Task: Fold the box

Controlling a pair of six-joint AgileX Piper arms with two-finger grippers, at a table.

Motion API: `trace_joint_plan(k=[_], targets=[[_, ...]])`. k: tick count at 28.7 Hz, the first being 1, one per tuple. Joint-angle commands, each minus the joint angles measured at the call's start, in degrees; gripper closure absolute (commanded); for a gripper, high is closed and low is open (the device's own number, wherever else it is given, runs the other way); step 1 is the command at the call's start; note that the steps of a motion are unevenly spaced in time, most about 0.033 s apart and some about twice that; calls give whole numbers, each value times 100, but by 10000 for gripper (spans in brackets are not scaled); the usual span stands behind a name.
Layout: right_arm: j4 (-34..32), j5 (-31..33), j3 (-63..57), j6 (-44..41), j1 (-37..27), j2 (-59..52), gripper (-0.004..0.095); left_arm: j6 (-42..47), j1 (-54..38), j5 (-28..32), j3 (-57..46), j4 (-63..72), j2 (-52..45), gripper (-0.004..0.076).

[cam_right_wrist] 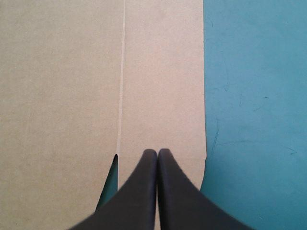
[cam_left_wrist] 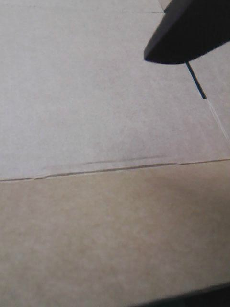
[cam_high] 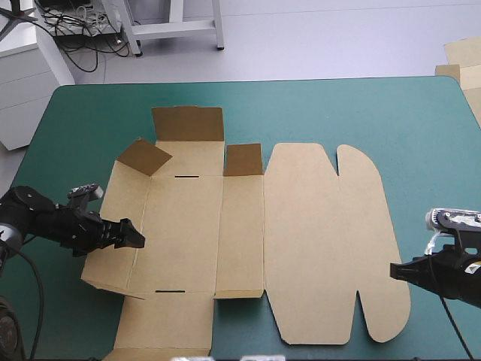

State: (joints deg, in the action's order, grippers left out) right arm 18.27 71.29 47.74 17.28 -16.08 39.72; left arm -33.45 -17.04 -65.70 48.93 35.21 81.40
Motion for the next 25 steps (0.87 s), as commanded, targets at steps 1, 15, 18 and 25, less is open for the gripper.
trace_joint_plan(k=[1,15,18,25], targets=[[133,-138,142,50,2,22,928,44,27,-71,99,260,-146,0],[133,-112,142,50,2,22,928,172,584,53,99,18,-146,301],[133,-89,142,50,2,22,928,172,584,53,99,17,-146,527],[133,-88,142,50,2,22,928,413,584,178,99,-121,-146,734]])
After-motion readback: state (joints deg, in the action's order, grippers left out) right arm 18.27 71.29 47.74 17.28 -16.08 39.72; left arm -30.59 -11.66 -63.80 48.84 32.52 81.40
